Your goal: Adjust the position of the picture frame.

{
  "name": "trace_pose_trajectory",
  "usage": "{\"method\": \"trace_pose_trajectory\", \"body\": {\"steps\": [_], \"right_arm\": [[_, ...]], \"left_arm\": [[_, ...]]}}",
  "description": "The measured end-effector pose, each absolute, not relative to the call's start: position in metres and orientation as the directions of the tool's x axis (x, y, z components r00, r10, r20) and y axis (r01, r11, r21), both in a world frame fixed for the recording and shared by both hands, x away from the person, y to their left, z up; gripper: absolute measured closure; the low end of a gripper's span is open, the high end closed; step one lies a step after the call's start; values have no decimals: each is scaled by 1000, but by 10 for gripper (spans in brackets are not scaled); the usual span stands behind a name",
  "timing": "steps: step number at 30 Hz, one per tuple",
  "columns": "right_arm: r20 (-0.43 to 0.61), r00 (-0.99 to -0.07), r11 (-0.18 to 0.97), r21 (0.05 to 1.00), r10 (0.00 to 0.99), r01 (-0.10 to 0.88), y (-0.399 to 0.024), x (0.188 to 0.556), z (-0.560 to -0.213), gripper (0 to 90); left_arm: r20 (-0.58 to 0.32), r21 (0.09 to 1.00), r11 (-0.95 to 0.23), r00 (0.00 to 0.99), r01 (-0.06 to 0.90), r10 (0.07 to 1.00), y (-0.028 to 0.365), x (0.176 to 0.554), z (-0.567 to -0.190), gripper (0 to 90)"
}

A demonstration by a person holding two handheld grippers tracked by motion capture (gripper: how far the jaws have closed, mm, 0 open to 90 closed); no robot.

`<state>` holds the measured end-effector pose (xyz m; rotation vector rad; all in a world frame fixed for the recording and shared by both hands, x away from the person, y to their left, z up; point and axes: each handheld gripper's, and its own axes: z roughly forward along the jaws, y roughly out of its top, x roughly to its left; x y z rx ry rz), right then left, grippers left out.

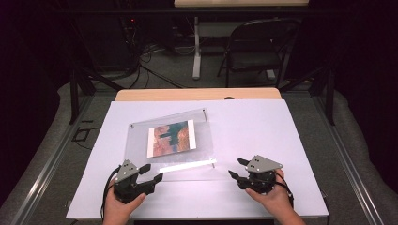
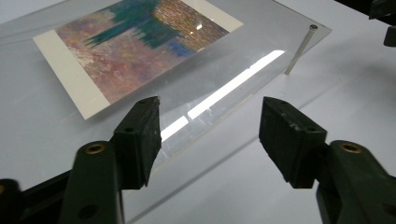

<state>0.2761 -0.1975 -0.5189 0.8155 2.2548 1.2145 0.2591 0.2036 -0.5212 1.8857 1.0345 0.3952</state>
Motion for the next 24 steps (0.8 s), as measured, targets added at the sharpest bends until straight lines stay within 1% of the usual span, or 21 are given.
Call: {"method": "trace_pose_trajectory", "body": {"steps": [1, 2, 3, 5, 8, 10, 13, 17, 18, 20, 24], "right_arm": [[-107, -724, 438, 853, 681, 285, -197, 276, -519, 466], [-72, -742, 420, 858, 667, 294, -194, 275, -518, 519], [-72, -742, 420, 858, 667, 294, -194, 275, -518, 519], [-47, -758, 418, 856, 650, 305, -190, 275, -518, 570], [-37, -773, 444, 836, 633, 323, -181, 277, -522, 597], [-31, -778, 448, 831, 628, 329, -178, 280, -524, 596], [-24, -779, 447, 830, 627, 335, -175, 284, -527, 596], [5, -775, 440, 821, 632, 364, -169, 302, -535, 618], [5, -775, 440, 821, 632, 364, -169, 302, -535, 618], [39, -773, 424, 818, 633, 389, -164, 311, -541, 609], [30, -776, 432, 817, 630, 382, -158, 318, -545, 604]], "left_arm": [[-148, 835, -224, 598, 502, 788, 204, 258, -521, 404], [-156, 831, -222, 598, 510, 786, 204, 256, -520, 443], [-161, 827, -225, 600, 516, 784, 204, 255, -520, 443], [-163, 820, -230, 599, 525, 784, 205, 253, -521, 503], [-159, 813, -238, 596, 531, 787, 206, 251, -522, 592], [-160, 815, -235, 595, 530, 787, 206, 251, -523, 613], [-159, 815, -235, 594, 529, 788, 205, 252, -525, 624], [-162, 810, -237, 594, 536, 788, 204, 254, -527, 638], [-161, 809, -240, 595, 537, 788, 204, 254, -528, 638], [-156, 806, -247, 596, 537, 788, 203, 254, -529, 631], [-161, 806, -242, 594, 540, 789, 203, 255, -531, 614]]}}
